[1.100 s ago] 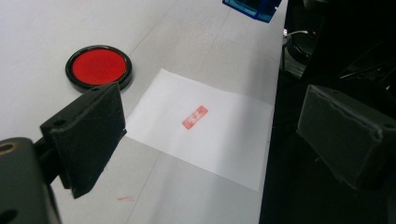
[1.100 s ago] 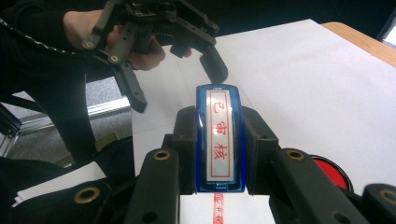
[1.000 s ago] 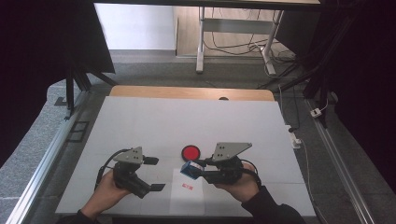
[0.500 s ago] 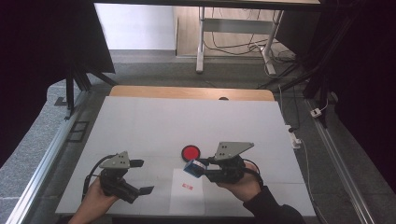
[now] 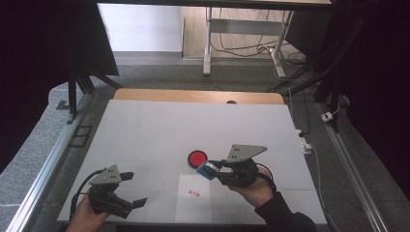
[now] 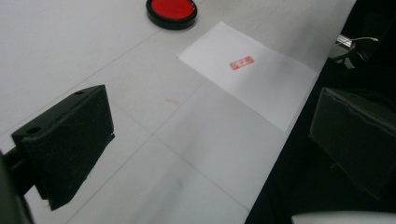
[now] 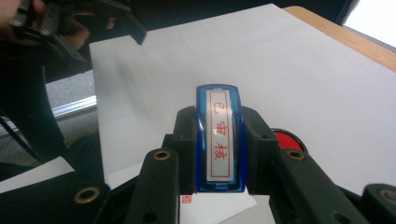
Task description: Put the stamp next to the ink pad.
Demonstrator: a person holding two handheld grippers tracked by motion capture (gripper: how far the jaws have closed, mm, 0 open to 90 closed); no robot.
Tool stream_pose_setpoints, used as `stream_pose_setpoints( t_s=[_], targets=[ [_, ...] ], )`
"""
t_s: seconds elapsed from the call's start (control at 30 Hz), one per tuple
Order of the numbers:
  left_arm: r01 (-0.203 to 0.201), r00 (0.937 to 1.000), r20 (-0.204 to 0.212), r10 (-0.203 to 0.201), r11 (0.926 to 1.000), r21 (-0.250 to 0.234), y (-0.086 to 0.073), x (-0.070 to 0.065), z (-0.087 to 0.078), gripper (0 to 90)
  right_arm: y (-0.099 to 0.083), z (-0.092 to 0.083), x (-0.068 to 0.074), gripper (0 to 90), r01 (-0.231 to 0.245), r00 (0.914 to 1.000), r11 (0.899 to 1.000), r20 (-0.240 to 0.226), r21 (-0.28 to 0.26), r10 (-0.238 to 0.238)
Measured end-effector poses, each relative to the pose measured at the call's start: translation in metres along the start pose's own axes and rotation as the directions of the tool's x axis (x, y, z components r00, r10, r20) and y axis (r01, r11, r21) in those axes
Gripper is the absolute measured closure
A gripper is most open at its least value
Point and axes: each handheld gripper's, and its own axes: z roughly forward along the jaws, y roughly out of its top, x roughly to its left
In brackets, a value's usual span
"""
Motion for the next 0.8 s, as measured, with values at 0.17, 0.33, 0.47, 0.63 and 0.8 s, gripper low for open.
stream_pose_setpoints(
  t_s=[0.17, 0.33, 0.47, 0.63, 0.8],
  targets=[
    [0.033, 0.9993, -0.020, -0.033, 0.9994, -0.007, -0.008, 0.001, -0.008, 0.0, -0.002, -0.003, -0.005, 71.2, -0.012, 0.9996, 1.000, 0.025, 0.003, 0.012],
    [0.066, 0.9965, -0.049, -0.068, 0.9975, -0.026, -0.014, 0.002, -0.015, 0.0, -0.005, -0.005, -0.010, 71.2, -0.020, 0.9983, 1.000, 0.055, 0.010, 0.020],
    [0.076, 0.9944, -0.071, -0.078, 0.9964, -0.039, -0.016, 0.003, -0.020, 0.0, -0.007, -0.008, -0.014, 71.2, -0.030, 0.9963, 0.999, 0.081, 0.014, 0.028],
    [0.087, 0.9902, -0.108, -0.089, 0.9959, -0.025, -0.018, 0.002, -0.024, 0.0, -0.011, -0.011, -0.021, 71.2, -0.043, 0.9920, 0.999, 0.120, 0.028, 0.040],
    [0.084, 0.9866, -0.139, -0.085, 0.9964, -0.012, -0.020, 0.002, -0.027, 0.0, -0.015, -0.014, -0.029, 71.1, -0.065, 0.9853, 0.997, 0.161, 0.048, 0.056]
  ],
)
